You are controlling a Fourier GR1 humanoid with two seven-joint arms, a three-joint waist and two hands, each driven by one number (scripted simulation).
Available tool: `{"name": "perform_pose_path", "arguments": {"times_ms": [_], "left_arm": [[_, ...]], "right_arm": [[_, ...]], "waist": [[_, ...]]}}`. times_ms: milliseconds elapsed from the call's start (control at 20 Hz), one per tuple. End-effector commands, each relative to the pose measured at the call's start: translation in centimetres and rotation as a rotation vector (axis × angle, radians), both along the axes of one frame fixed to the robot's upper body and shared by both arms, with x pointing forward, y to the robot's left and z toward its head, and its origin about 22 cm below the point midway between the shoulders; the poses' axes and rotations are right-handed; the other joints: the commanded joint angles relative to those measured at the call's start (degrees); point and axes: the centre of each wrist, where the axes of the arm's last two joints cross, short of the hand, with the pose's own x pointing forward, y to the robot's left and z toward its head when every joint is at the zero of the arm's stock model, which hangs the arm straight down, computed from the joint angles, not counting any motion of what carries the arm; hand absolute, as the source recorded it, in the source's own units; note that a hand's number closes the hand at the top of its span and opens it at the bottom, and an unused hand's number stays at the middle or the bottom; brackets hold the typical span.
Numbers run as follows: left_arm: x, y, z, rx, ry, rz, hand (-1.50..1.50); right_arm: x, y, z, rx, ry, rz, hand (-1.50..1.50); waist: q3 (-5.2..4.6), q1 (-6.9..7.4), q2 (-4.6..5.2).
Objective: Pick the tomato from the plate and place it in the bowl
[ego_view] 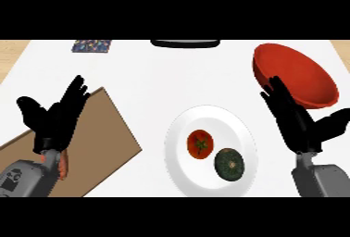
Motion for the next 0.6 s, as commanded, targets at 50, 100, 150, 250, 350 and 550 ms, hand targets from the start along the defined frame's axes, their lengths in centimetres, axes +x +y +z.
{"name": "perform_pose_path", "arguments": {"times_ms": [50, 100, 150, 250, 350, 550], "left_arm": [[-0.3, -0.5, -0.2, 0.021, -0.059, -0.096, 0.00], [-1.1, -1.5, -0.2, 0.032, -0.101, -0.167, 0.00], [-0.9, -3.1, 0.4, 0.040, -0.120, -0.208, 0.00], [-1.3, -3.6, 0.7, 0.071, -0.186, -0.341, 0.00], [-1.5, -4.1, 0.1, 0.030, -0.141, -0.338, 0.00], [-1.8, -7.0, -1.1, 0.008, -0.168, -0.408, 0.00]], "right_arm": [[-2.0, 2.8, 0.8, -0.046, -0.173, -0.046, 1.50], [-1.0, 3.6, 1.1, -0.076, -0.242, -0.104, 1.50], [-1.8, 4.3, 2.8, -0.085, -0.319, -0.120, 1.50], [-2.4, 4.4, 3.5, -0.127, -0.460, -0.202, 1.50], [-2.8, 0.7, 1.0, -0.540, -0.346, -0.307, 1.50], [-6.0, 11.9, -2.4, -0.315, -0.427, -0.292, -1.50]], "waist": [[-0.19, -2.24, -0.60], [-0.20, -1.72, -0.64], [-0.26, -3.08, -1.13], [-0.35, -4.44, -1.58], [-0.78, -4.94, -1.30], [-0.15, -2.09, -0.41]]}}
